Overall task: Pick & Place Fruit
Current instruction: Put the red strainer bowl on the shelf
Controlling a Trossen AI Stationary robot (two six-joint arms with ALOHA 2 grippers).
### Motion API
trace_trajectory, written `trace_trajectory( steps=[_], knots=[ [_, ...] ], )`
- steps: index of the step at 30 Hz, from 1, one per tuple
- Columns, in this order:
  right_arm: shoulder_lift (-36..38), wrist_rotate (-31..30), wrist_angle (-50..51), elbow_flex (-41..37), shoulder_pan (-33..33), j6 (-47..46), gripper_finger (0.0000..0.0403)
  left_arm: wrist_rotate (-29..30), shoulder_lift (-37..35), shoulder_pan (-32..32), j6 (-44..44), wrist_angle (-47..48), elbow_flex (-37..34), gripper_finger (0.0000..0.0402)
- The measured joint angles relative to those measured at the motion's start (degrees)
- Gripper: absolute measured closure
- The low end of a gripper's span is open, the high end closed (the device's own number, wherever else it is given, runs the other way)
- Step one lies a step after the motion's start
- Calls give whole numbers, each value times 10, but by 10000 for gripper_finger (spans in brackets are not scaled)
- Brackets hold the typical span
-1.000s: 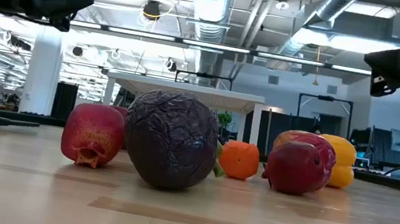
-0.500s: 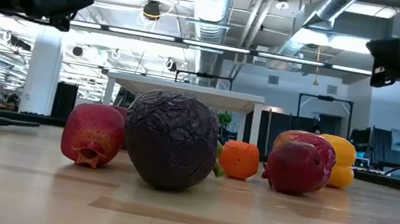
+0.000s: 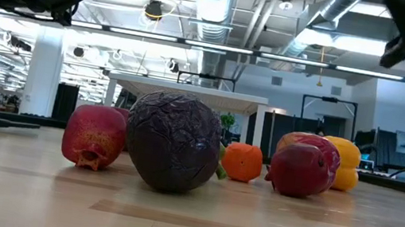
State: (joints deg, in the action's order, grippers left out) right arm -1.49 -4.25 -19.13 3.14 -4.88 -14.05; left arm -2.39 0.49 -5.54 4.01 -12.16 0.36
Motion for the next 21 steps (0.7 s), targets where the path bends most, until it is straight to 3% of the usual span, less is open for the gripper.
trace_trajectory(
  steps=[5,11,16,21],
  knots=[
    [-70,-45,210,111,0,-59,368,16,0,0,5,-9,0,397],
    [-248,-43,441,293,0,-84,307,22,0,0,-18,-9,0,397],
    [-404,54,645,447,-3,-94,223,50,0,0,-30,-9,0,397],
    [-578,198,732,540,-46,-67,153,54,1,0,-30,-10,0,397]
  ],
)
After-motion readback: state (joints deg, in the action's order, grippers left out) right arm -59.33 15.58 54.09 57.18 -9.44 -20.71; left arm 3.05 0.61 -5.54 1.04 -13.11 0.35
